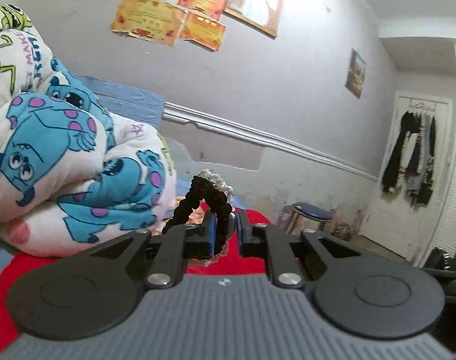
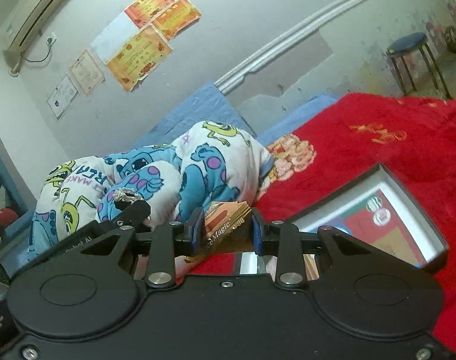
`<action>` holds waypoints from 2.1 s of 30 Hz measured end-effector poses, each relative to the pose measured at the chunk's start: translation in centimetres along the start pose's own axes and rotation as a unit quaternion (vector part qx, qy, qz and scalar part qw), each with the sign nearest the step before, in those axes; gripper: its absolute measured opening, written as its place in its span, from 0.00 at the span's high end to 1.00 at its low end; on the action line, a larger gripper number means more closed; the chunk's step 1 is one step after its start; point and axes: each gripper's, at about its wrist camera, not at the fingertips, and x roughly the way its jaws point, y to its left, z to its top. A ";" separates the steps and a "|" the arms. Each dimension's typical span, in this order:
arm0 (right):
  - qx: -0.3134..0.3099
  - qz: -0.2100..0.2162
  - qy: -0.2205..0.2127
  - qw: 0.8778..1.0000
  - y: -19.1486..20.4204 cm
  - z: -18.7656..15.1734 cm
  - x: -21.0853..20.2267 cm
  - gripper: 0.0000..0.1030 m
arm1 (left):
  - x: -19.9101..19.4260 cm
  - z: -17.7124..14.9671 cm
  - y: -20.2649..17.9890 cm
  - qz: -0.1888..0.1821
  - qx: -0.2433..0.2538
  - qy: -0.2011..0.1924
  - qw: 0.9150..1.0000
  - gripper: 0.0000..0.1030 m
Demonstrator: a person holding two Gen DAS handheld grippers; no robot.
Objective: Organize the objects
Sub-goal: 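Lift the scrunchie with the left tool while the right tool lifts the packet toward the box, then lower the scrunchie into the box with the left tool while the right tool releases the packet there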
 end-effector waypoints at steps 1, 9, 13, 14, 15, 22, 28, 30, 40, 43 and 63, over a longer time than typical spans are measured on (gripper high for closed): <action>-0.006 -0.002 -0.001 1.000 0.2 0.1 0.5 0.70 | 0.4 0.0 0.2 0.006 0.004 0.002 1.000 0.84; -0.034 -0.022 0.030 0.999 0.1 0.8 4.8 0.70 | 1.5 -2.4 2.1 0.019 -0.002 0.027 0.999 0.84; -0.039 -0.034 0.036 0.998 -0.8 0.7 6.0 0.70 | 2.2 -3.6 2.3 0.029 0.010 0.052 0.998 0.84; -0.033 -0.034 0.035 0.998 -1.2 0.5 6.1 0.70 | 2.3 -3.9 2.3 0.029 0.009 0.055 0.998 0.84; -0.025 -0.036 0.036 0.998 -1.8 0.2 6.2 0.70 | 2.3 -4.1 2.4 0.028 0.008 0.060 0.998 0.83; -0.007 -0.045 0.066 0.997 -4.4 -1.2 8.4 0.70 | 3.6 -6.2 2.0 0.033 0.016 0.096 0.995 0.83; 0.019 -0.045 0.079 0.996 -5.7 -2.0 10.1 0.70 | 4.9 -7.5 1.9 0.036 0.025 0.118 0.992 0.83; 0.038 -0.048 0.077 0.995 -6.3 -2.0 10.3 0.70 | 5.5 -7.8 2.0 0.037 0.023 0.123 0.991 0.83; 0.069 -0.069 0.102 0.990 -8.7 -3.0 12.2 0.70 | 7.3 -9.4 2.4 0.049 0.024 0.154 0.987 0.83; 0.065 -0.069 0.107 0.990 -8.7 -3.3 12.5 0.70 | 7.4 -9.6 2.2 0.048 0.028 0.156 0.986 0.83; 0.038 -0.073 0.130 0.988 -7.1 -5.0 12.7 0.70 | 7.9 -10.3 2.3 0.039 0.029 0.183 0.982 0.82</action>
